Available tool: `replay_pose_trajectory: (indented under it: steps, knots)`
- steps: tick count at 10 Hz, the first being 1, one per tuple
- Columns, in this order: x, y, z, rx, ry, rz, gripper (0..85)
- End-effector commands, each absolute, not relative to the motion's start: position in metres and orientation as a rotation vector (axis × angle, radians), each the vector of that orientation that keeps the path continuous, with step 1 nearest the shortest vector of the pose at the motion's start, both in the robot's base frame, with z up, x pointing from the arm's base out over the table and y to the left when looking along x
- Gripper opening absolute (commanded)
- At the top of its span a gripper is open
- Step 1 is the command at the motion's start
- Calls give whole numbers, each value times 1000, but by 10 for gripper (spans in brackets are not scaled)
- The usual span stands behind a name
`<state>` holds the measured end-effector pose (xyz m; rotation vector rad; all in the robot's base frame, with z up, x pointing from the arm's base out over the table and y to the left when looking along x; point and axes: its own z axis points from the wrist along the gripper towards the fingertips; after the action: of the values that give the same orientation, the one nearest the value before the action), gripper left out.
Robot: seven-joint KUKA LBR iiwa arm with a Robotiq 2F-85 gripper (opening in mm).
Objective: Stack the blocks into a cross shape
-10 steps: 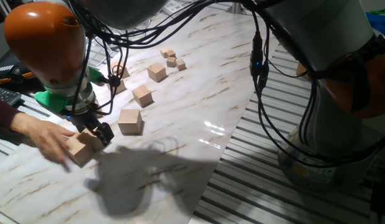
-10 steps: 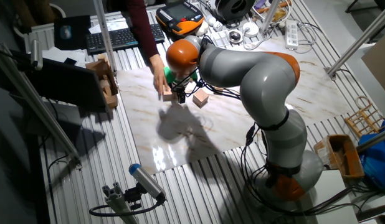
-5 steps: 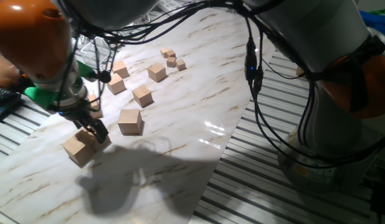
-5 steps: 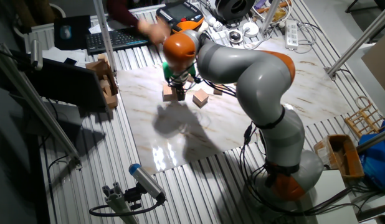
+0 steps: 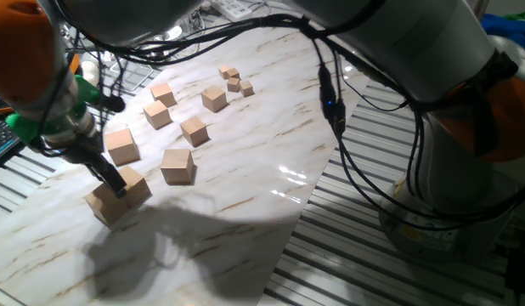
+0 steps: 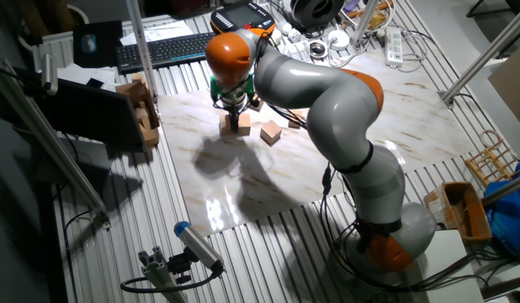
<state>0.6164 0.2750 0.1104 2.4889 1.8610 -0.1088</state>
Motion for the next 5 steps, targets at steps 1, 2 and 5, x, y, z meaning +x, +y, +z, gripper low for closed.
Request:
replay_pose_trajectory:
  steps: [1,2,5]
  knots:
    - [619,274,110,2493,1865,-110,850]
    - [622,271,109,2482,1900,-97,850]
    - [625,268,107,2437,1971,-93,850]
